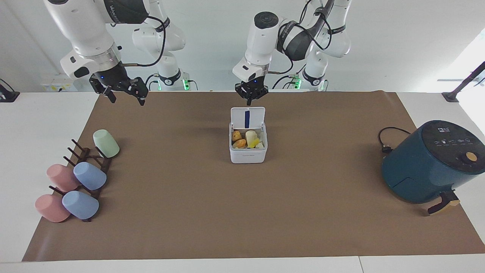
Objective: Close trash can lid
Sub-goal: 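Push the open lid down over the can with the left gripper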
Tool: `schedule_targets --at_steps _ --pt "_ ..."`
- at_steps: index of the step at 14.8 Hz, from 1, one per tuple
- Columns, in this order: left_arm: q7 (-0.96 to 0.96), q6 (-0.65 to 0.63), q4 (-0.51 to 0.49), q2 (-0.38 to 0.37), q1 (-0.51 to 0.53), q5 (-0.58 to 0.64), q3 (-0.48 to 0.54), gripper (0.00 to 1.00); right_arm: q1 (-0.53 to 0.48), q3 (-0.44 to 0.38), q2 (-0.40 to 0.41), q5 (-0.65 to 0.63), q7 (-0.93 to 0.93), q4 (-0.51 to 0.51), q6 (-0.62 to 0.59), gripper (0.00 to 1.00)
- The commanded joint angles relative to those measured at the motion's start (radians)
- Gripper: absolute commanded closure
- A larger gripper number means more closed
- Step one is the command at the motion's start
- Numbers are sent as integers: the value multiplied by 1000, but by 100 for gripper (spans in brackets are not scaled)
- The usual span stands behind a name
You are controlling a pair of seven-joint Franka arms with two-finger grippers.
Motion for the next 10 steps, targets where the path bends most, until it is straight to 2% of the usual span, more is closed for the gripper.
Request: schedule_targets --at_steps 1,10 --pt "-3 24 11 11 17 -10 8 100 -12 6 -5 20 2 -1 -16 0" --pt "3 52 99 80 88 -10 16 100 -12 6 -5 20 2 -1 -16 0"
